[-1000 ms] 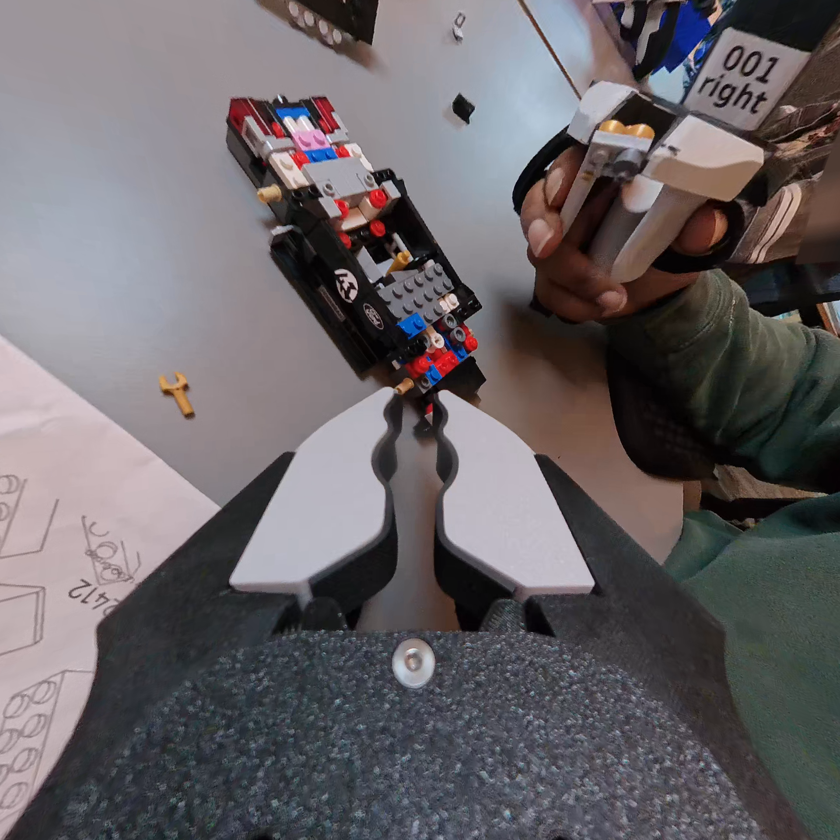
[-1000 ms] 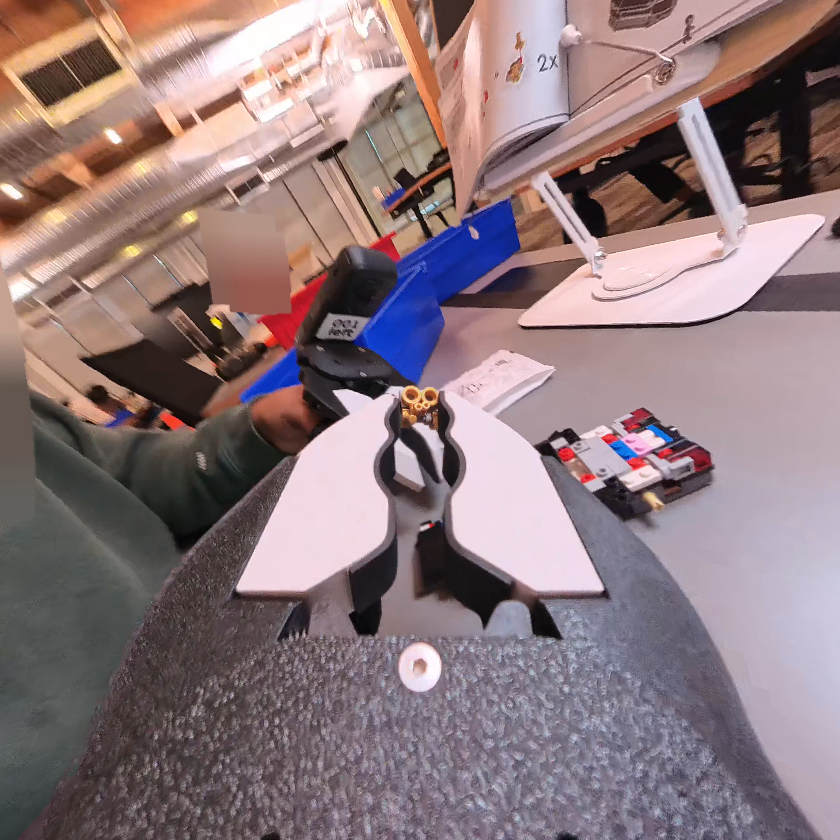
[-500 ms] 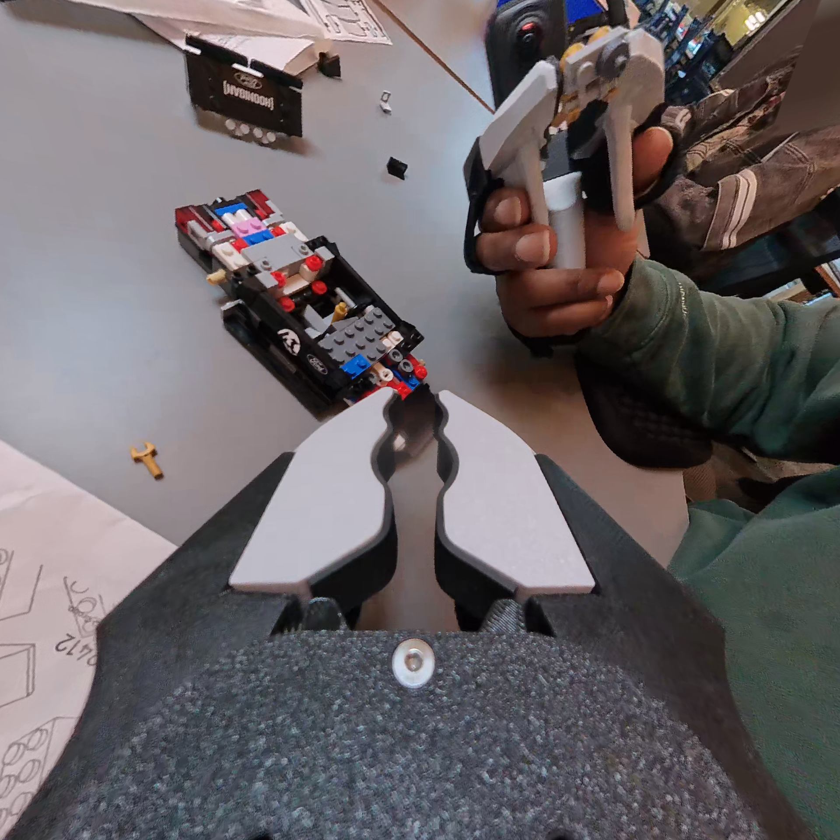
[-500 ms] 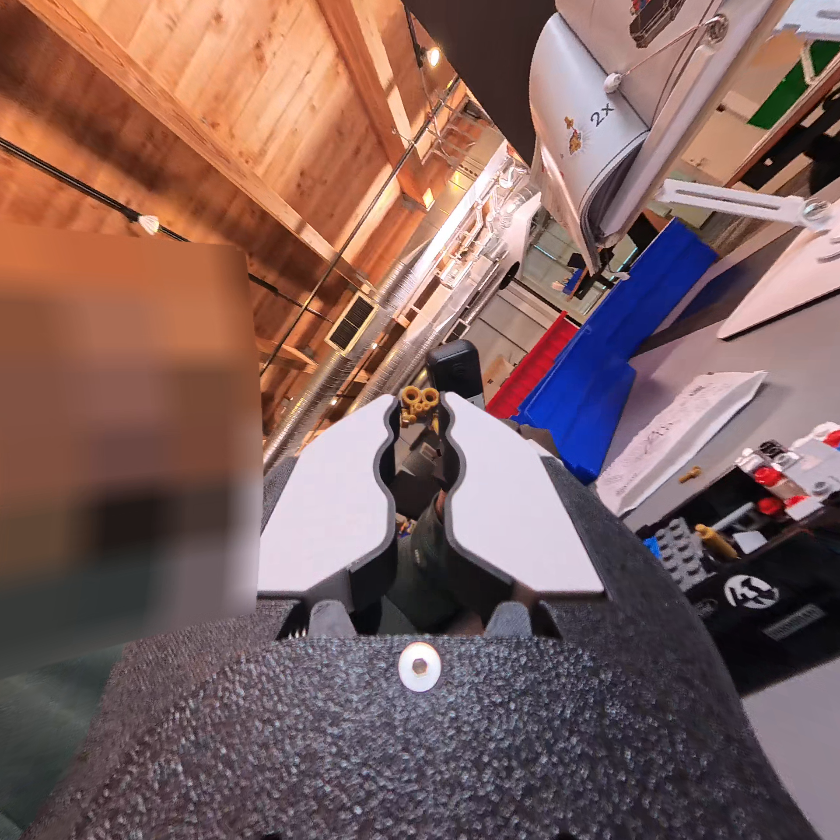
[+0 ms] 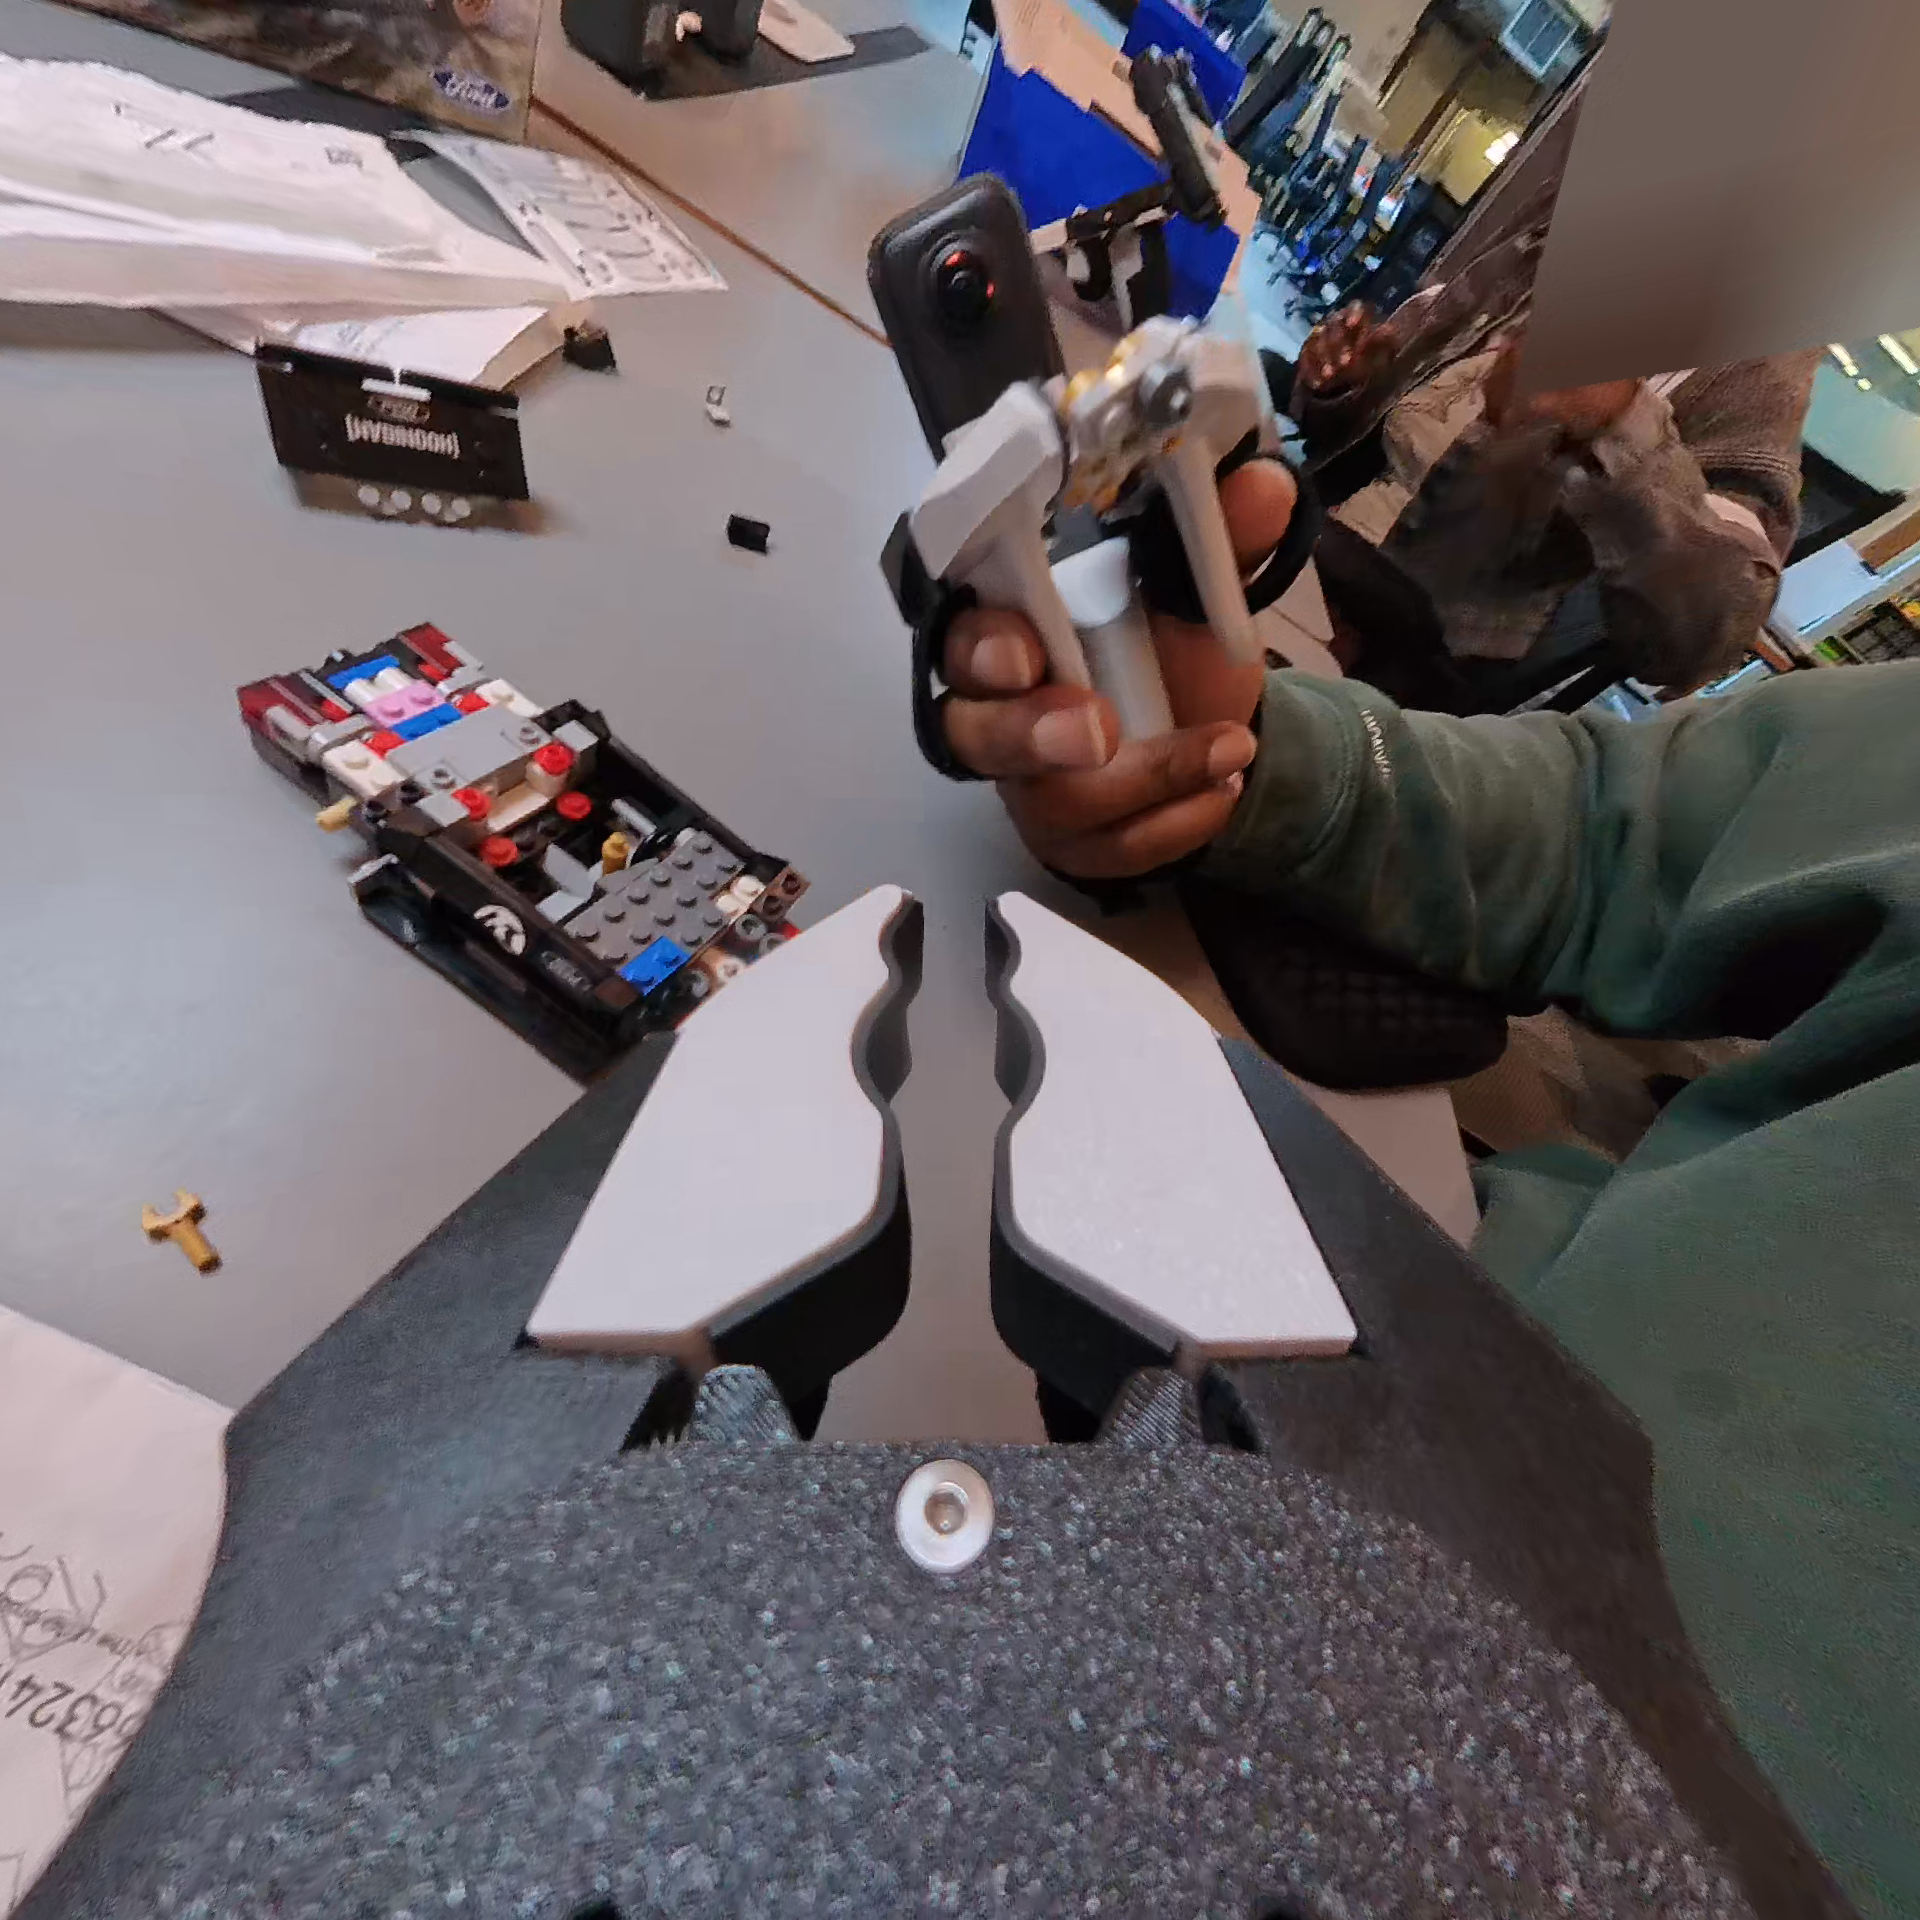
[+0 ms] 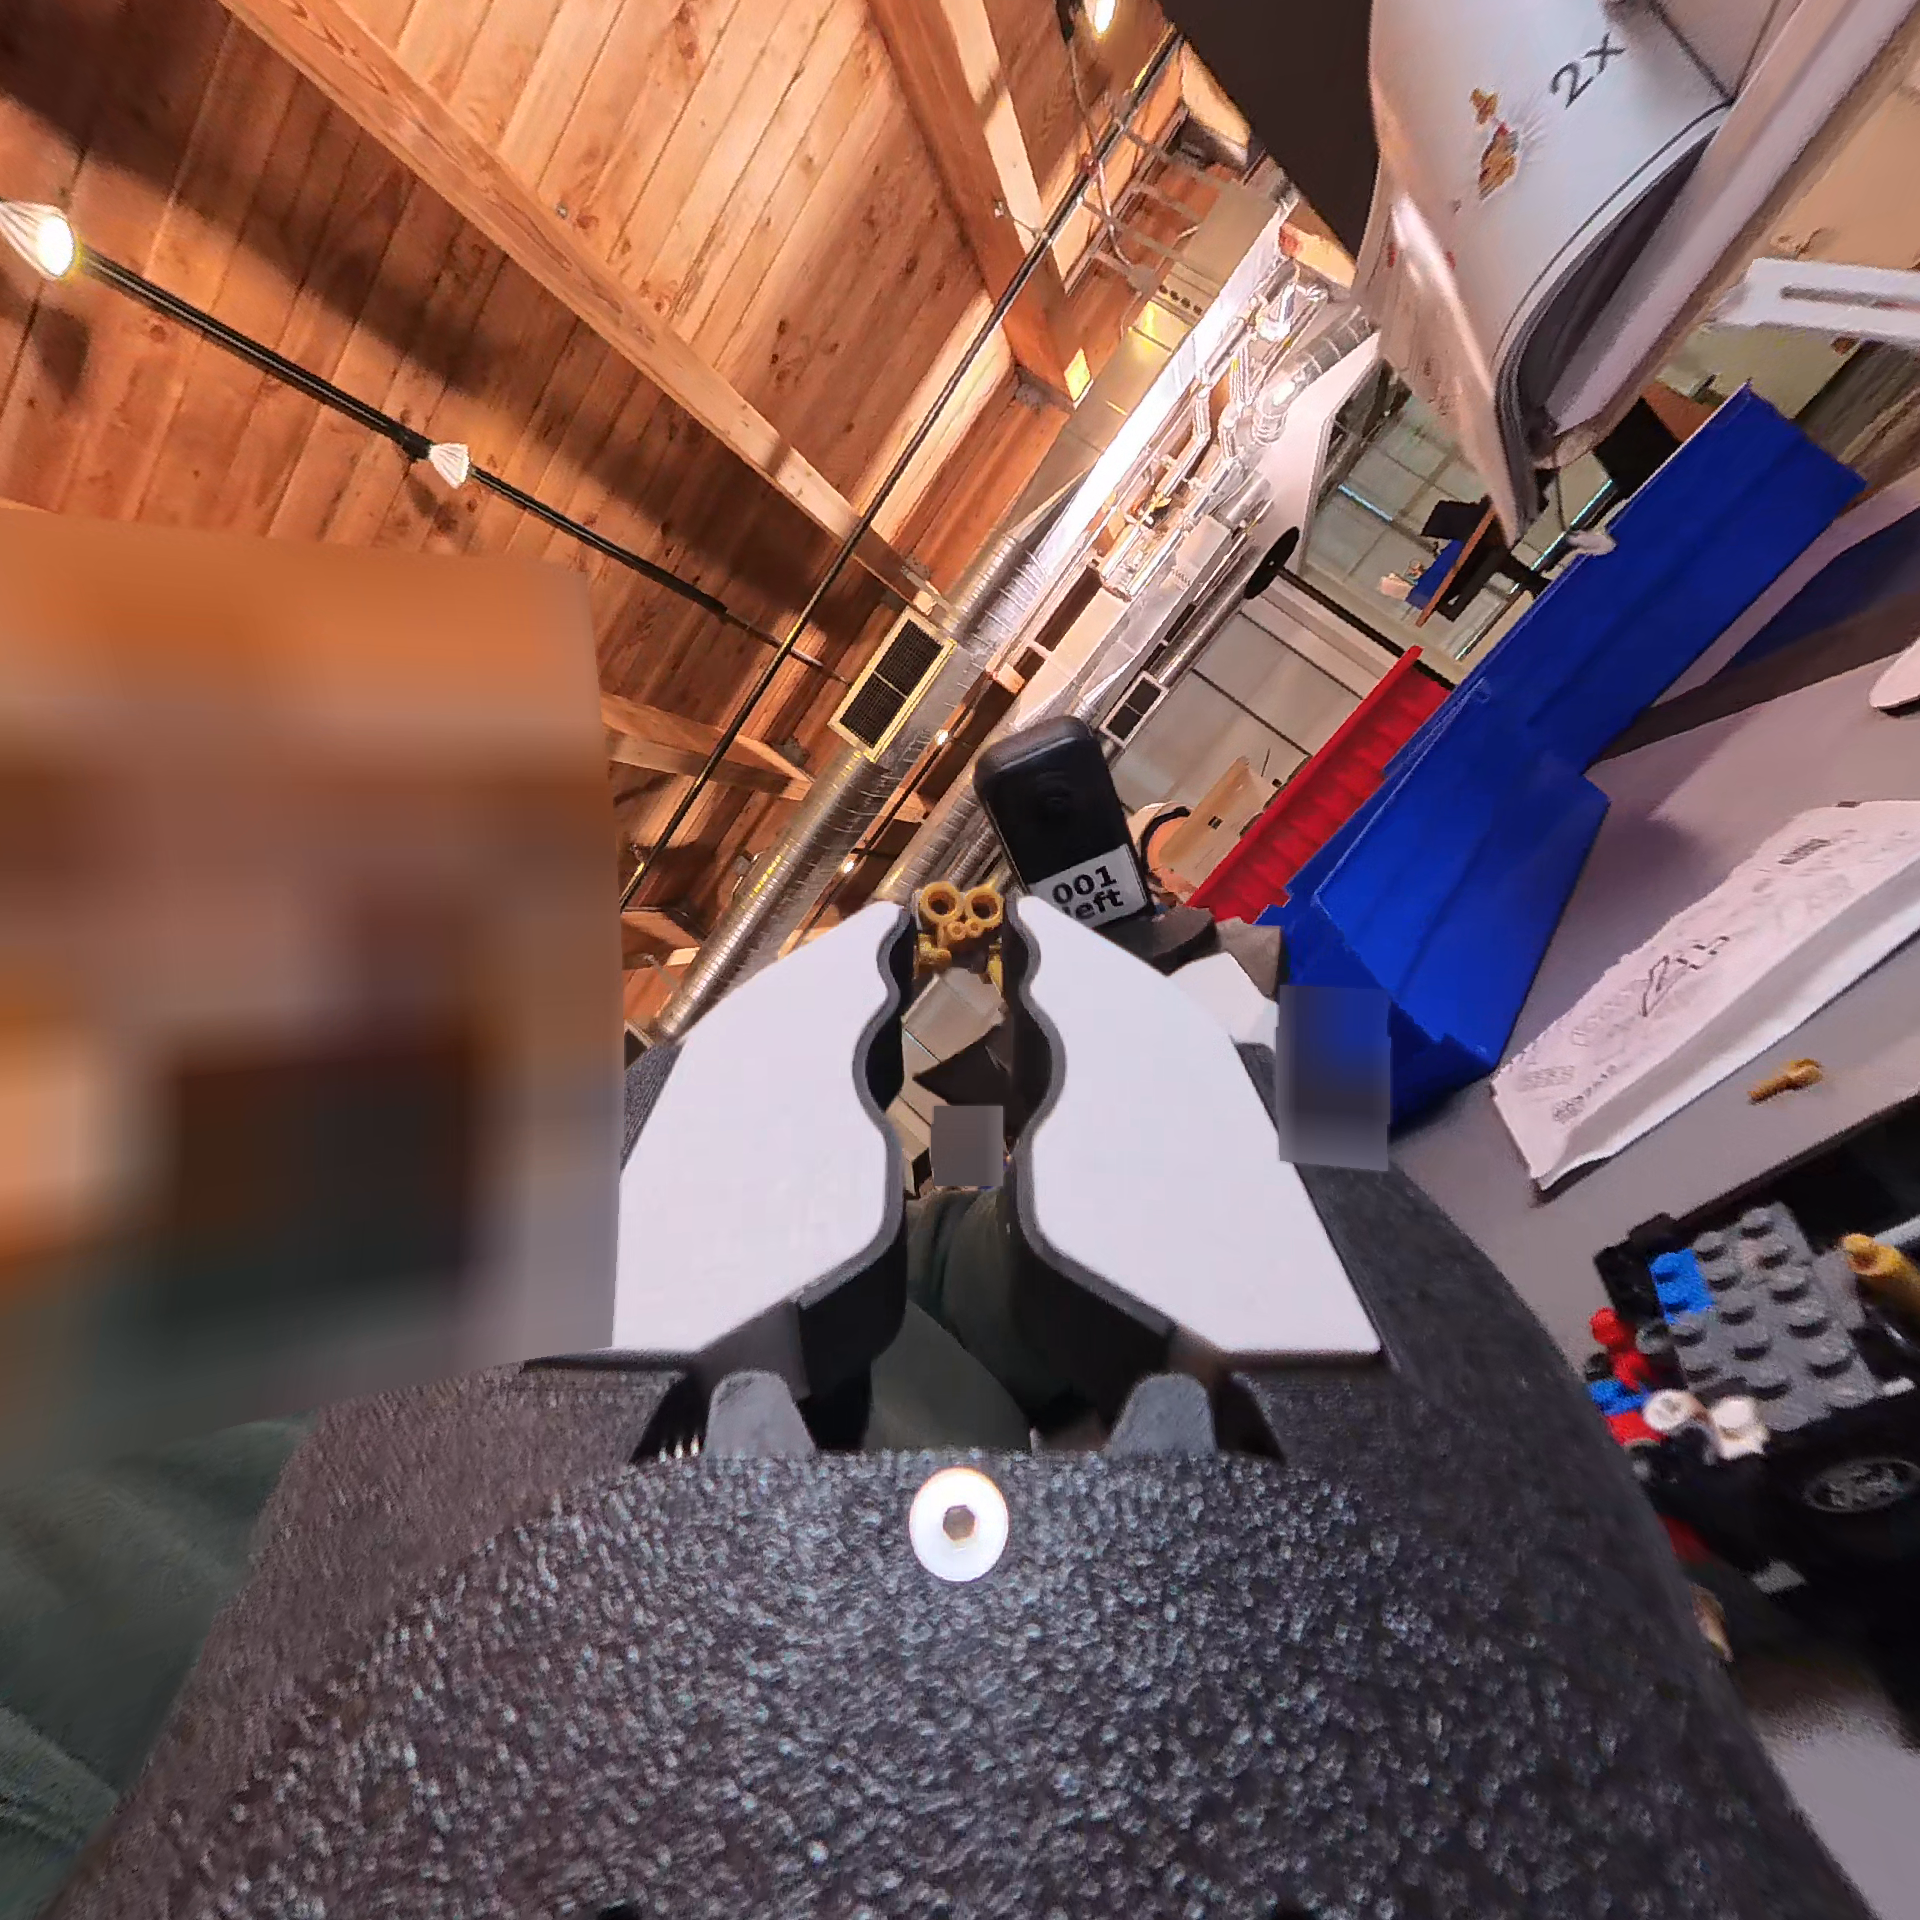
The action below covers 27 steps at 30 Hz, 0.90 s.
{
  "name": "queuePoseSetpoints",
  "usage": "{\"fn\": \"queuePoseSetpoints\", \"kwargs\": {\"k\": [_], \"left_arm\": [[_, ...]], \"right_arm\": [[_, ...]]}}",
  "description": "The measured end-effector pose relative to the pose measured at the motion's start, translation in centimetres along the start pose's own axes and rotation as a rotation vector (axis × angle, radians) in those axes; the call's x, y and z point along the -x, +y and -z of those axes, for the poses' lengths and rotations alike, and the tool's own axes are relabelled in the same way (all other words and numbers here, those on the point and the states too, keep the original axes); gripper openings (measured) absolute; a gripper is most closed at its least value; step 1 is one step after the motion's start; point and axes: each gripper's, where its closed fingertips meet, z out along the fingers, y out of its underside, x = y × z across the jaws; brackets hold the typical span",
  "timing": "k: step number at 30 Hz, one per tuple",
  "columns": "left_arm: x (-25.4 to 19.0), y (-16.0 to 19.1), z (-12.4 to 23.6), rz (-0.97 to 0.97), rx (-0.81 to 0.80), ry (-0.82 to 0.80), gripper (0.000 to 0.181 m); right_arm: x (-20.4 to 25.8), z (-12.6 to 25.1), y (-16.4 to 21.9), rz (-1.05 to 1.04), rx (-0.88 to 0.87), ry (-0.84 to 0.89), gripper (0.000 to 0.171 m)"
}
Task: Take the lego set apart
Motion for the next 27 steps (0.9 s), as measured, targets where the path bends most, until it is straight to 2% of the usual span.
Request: {"fn": "queuePoseSetpoints", "kwargs": {"k": [2, 7, 10, 24, 27], "left_arm": [[-1.0, -0.8, 0.2, -0.009, -0.033, 0.028, 0.011], [-2.9, -2.8, 1.0, -0.031, -0.138, 0.055, 0.014], [-3.4, -3.2, 1.3, -0.081, -0.158, 0.044, 0.012], [-3.8, -3.8, 2.0, -0.077, -0.178, 0.056, 0.01], [-4.0, -3.5, 1.8, -0.071, -0.174, 0.085, 0.004]], "right_arm": [[0.0, -0.4, 0.8, 0.061, 0.041, 0.025, 0.016], [0.0, -1.8, 3.3, 0.388, 0.176, 0.167, 0.016], [0.2, -2.5, 4.3, 0.516, 0.212, 0.212, 0.016], [0.3, -2.7, 4.0, 0.684, 0.21, 0.296, 0.016], [0.0, -2.6, 4.1, 0.7, 0.217, 0.311, 0.016]]}}
